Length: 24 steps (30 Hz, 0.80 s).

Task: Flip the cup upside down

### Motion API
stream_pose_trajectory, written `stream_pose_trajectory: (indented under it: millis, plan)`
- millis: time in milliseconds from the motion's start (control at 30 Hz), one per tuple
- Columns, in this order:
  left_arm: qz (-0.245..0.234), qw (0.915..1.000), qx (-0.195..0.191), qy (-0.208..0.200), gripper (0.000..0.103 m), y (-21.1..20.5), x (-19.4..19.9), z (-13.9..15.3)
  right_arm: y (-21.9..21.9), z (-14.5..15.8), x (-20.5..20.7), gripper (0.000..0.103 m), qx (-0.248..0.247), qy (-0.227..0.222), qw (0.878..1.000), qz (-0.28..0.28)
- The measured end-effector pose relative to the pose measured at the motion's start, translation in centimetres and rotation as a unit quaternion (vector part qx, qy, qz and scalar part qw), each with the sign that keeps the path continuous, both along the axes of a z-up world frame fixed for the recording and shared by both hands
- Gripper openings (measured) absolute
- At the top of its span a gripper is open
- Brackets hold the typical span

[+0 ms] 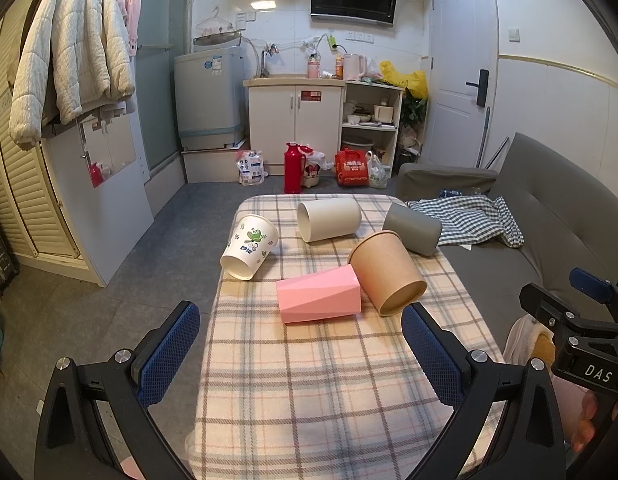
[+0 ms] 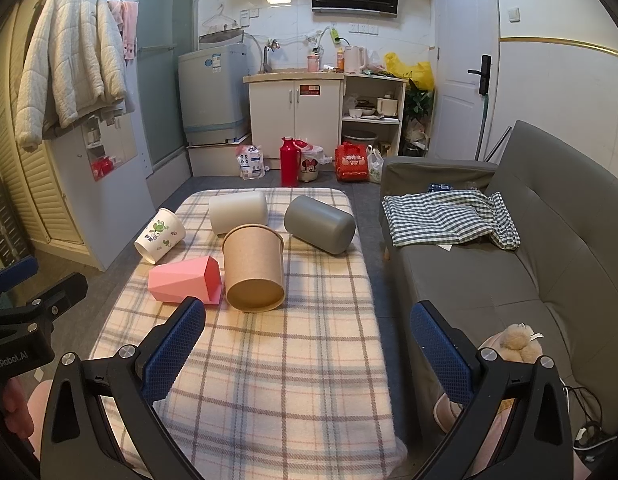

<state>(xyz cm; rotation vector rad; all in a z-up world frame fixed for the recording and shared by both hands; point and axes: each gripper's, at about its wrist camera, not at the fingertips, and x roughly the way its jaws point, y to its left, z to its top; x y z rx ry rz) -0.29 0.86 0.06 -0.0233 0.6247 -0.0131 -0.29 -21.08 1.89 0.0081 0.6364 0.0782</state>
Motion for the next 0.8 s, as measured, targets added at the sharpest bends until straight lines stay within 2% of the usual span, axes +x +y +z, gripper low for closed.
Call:
stream_pose_trajectory:
  millis: [167, 300, 400, 500, 800]
  plan:
    - [0.002, 1.0000, -0.003, 0.005, 0.103, 0.6, 0.3, 0.1, 0.9, -1.1, 0.4, 0.103, -0.004, 0.004, 1.000, 0.010]
    - [0.008, 0.9999, 0.002, 0.014, 0.103, 1.5, 1.6, -0.8, 1.6, -1.8, 1.9, 0.103, 0.014, 0.023, 0.999, 0.019]
    - [0.019, 0.9995, 0.005, 0.024, 0.103, 2.4, 3.1, -1.9, 2.2, -1.9, 3.8, 0.103, 0.030, 0.036, 0.999, 0.027]
    - [0.028, 0.9989, 0.000, 0.037, 0.103, 3.4, 4.5, -3.0, 3.3, -2.8, 6.4, 0.103, 0.023, 0.050, 0.998, 0.033]
    - [0.049, 0.9952, 0.010, 0.085, 0.103, 4.9, 8.2, -7.6, 6.3, -8.2, 14.0, 0.102, 0.014, 0.104, 0.993, 0.052]
